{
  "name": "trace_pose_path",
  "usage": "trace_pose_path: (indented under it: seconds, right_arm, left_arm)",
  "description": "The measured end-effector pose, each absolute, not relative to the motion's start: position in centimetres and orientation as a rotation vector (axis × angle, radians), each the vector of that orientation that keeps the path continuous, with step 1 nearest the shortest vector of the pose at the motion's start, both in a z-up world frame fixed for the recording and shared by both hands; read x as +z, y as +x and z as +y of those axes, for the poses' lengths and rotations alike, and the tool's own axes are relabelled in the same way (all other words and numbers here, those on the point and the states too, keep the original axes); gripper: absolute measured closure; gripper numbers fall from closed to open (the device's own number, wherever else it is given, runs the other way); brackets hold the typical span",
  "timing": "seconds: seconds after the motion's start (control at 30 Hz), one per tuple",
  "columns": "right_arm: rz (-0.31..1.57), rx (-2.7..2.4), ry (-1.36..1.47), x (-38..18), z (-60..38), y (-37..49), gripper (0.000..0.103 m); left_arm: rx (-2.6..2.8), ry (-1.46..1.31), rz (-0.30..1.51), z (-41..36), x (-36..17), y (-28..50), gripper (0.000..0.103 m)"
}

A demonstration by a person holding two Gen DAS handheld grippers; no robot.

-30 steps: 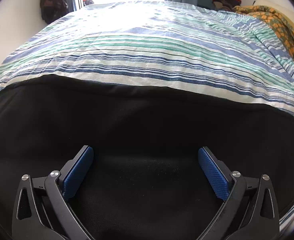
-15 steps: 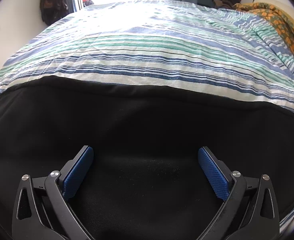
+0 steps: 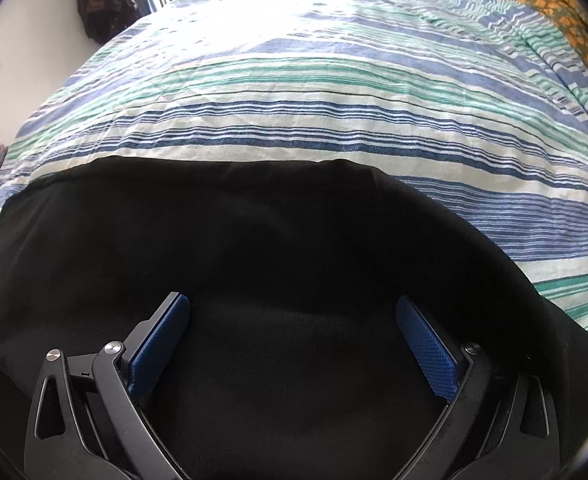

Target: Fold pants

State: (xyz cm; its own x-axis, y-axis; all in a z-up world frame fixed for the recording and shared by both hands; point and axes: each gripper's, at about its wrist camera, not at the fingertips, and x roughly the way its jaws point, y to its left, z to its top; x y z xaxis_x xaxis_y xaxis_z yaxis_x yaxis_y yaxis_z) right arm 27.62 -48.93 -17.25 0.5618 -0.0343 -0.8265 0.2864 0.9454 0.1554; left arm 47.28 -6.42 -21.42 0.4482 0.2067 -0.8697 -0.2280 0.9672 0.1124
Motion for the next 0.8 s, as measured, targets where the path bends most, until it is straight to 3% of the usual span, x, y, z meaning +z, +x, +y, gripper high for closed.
trace_pose_path:
  seconds: [0.17, 0.4, 0.53, 0.63, 0.8]
  right_arm:
    - [0.767, -0.363, 0.366, -14.8, -51.2, 26.1, 0.015]
    - [0.648, -0.281, 0.163, -10.9, -44.3, 25.5, 0.015]
    - [0.666, -0.090, 0.227, -10.9, -38.0, 25.2, 0.015]
    - [0.733, 0.129, 0.112, -11.9, -30.4, 25.5, 0.014]
    - [0.933, 0.282, -0.109, -18.6, -23.2, 27.1, 0.012]
  left_arm:
    - [0.239, -0.131, 1.146, -5.8, -18.9, 44.8, 0.001]
    - [0.113, -0.102, 1.014, -4.5, -13.9, 35.5, 0.001]
    - [0.169, 0.044, 0.995, -3.0, -15.5, 30.4, 0.001]
    - [0.223, 0.070, 0.998, -0.6, -17.1, 27.4, 0.001]
    - [0.213, -0.035, 1.050, 3.6, -19.7, 25.6, 0.000]
